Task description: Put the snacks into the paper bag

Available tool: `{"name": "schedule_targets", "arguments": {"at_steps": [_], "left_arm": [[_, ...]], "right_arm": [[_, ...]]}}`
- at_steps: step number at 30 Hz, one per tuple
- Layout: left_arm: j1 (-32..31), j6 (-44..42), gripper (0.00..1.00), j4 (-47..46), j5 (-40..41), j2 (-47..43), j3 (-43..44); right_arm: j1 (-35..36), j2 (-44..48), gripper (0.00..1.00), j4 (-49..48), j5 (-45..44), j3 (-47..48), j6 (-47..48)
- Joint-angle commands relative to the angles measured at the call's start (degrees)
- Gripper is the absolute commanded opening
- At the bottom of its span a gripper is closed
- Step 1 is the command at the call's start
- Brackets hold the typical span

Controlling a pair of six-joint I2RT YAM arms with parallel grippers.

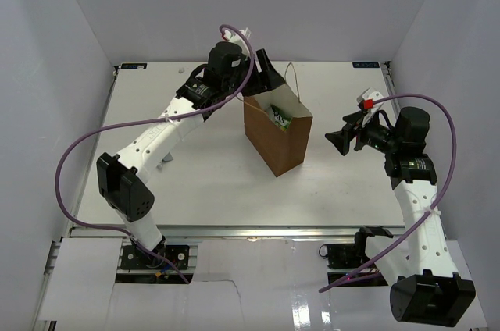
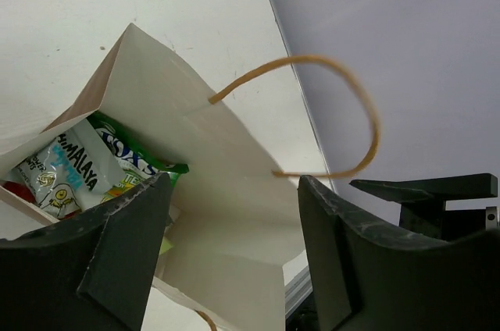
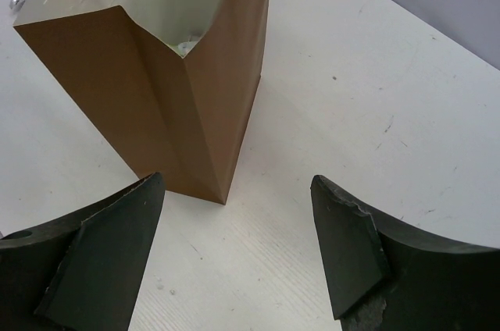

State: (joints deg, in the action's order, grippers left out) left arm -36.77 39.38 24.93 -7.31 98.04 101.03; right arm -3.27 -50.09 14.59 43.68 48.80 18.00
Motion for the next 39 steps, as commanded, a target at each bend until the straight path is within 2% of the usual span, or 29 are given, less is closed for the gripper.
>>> {"name": "schedule_targets", "arguments": {"at_steps": [1, 6, 8, 10, 11, 12, 14, 15, 17, 18, 19, 22, 25, 29, 33, 39], "left_arm": [[-0.14, -2.1, 0.77, -0.05, 1.06, -2.85, 2.85], [1.35, -5.62, 0.86, -0.32, 6.95, -8.98, 3.03], [4.32, -4.67, 0.87, -0.49, 12.39, -12.68, -2.2], [8.54, 1.64, 0.87, -0.84, 13.2, -19.79, -8.63], [14.48, 4.54, 0.86, -0.85, 12.5, -22.17, -16.49], [17.23, 7.35, 0.87, -0.67, 12.06, -26.98, -20.75], [25.47, 16.72, 0.94, -0.06, 11.71, -31.48, -29.1], [27.79, 20.18, 0.96, 0.99, 11.71, -33.51, -36.71], [32.7, 29.73, 0.98, 2.83, 13.71, -37.91, -42.56], [33.69, 33.27, 0.98, 7.63, 15.29, -38.53, -45.54], [35.35, 38.88, 0.98, 10.55, 16.88, -38.45, -46.36], [38.95, 39.99, 0.98, 16.81, 19.09, -34.61, -46.81], [40.02, 34.64, 0.98, 18.92, 20.4, -29.77, -44.79], [40.38, 24.47, 0.98, 20.52, 24.18, -18.45, -41.89], [40.46, 16.29, 0.98, 20.07, 23.58, -9.11, -38.2], [40.55, 12.48, 0.96, 20.69, 24.8, -0.32, -33.89]], "right_arm": [[-0.25, -0.01, 0.82, -2.64, 1.41, -0.45, -0.95], [-0.34, 0.16, 0.82, -2.99, 1.41, -1.25, -0.95], [-0.51, 0.34, 0.82, -3.16, 1.32, -1.86, -0.95], [-0.77, 0.43, 0.82, -3.16, 1.32, -2.21, -0.95], [-0.86, 0.51, 0.82, -3.34, 1.23, -2.65, -0.95], [-0.86, 0.6, 0.82, -3.43, 1.14, -2.91, -0.95], [-1.12, 0.6, 0.82, -3.52, 1.23, -3.18, -1.04], [-1.13, 0.69, 0.82, -3.6, 1.23, -3.44, -1.04], [-1.21, 0.69, 0.82, -3.52, 1.14, -3.62, -1.04], [-1.3, 0.78, 0.82, -3.43, 1.14, -3.79, -1.12], [-1.3, 0.87, 0.82, -3.43, 1.32, -3.88, -1.12], [-1.3, 0.95, 0.82, -3.52, 1.14, -4.32, -1.12], [-1.3, 1.04, 0.82, -3.6, 1.23, -4.76, -1.12], [-1.3, 1.57, 0.82, -3.6, 1.06, -5.2, -1.21], [-1.39, 1.92, 0.82, -3.52, 0.35, -5.64, -1.12], [-1.65, 2.01, 0.82, -3.52, 0.18, -5.64, -0.95]]}}
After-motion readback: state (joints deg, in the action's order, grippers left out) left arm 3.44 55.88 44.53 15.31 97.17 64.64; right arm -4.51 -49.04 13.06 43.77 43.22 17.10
